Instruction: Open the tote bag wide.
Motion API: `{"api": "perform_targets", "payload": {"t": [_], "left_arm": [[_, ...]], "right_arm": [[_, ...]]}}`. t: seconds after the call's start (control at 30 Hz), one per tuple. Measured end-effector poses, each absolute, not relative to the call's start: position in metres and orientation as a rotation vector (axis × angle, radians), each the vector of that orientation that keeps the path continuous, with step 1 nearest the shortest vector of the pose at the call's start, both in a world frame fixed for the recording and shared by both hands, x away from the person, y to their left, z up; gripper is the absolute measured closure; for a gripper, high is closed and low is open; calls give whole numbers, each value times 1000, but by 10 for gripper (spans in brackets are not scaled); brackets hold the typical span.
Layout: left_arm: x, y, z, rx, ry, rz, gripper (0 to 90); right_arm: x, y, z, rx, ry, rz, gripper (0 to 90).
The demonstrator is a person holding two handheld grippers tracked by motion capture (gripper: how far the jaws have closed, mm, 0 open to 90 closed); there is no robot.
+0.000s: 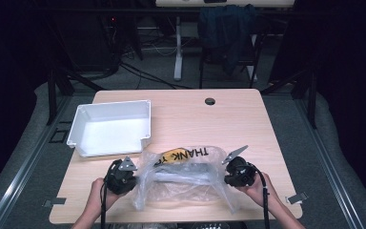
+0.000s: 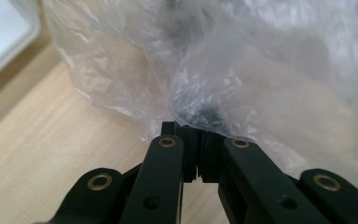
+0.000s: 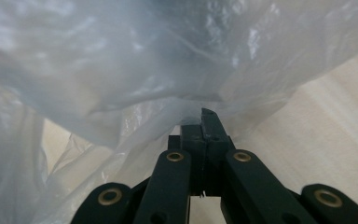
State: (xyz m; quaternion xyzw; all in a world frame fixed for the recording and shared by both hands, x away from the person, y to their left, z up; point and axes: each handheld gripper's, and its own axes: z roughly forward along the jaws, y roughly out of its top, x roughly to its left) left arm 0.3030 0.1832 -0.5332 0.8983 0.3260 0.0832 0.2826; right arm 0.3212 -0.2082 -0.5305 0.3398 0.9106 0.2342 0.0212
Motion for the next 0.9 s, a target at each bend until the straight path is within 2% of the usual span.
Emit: {"api": "perform_targets", "payload": {"t": [0.3, 0.37, 0.4, 0.43, 0.47, 0.5, 0.53, 0.57, 0.73, 0.9], "left_arm": [[306, 177, -541, 2456, 868, 223, 893], [305, 175, -541, 2463, 866, 228, 893], [305, 175, -541, 2463, 866, 228, 892], [305, 175, -541, 2460, 866, 231, 892], [305, 175, -540, 2459, 866, 231, 892], [305, 176, -540, 2452, 871, 233, 891], [305, 176, -540, 2451, 871, 230, 890], [306, 177, -541, 2451, 872, 225, 890], [307, 176, -541, 2457, 873, 227, 886], [308, 176, -541, 2450, 878, 228, 880]], "right_arm": [[327, -204, -537, 1048, 2829, 619, 895], [327, -207, -533, 1067, 2815, 629, 756], [327, -207, -533, 1067, 2815, 629, 756], [326, -217, -524, 1108, 2778, 700, 617], [326, -217, -524, 1108, 2778, 700, 617], [325, -221, -521, 1125, 2761, 727, 566], [324, -233, -510, 1146, 2736, 777, 457], [324, -233, -510, 1146, 2736, 777, 457], [317, -244, -484, 1141, 2669, 891, 308], [307, -234, -475, 1054, 2671, 954, 267]]}}
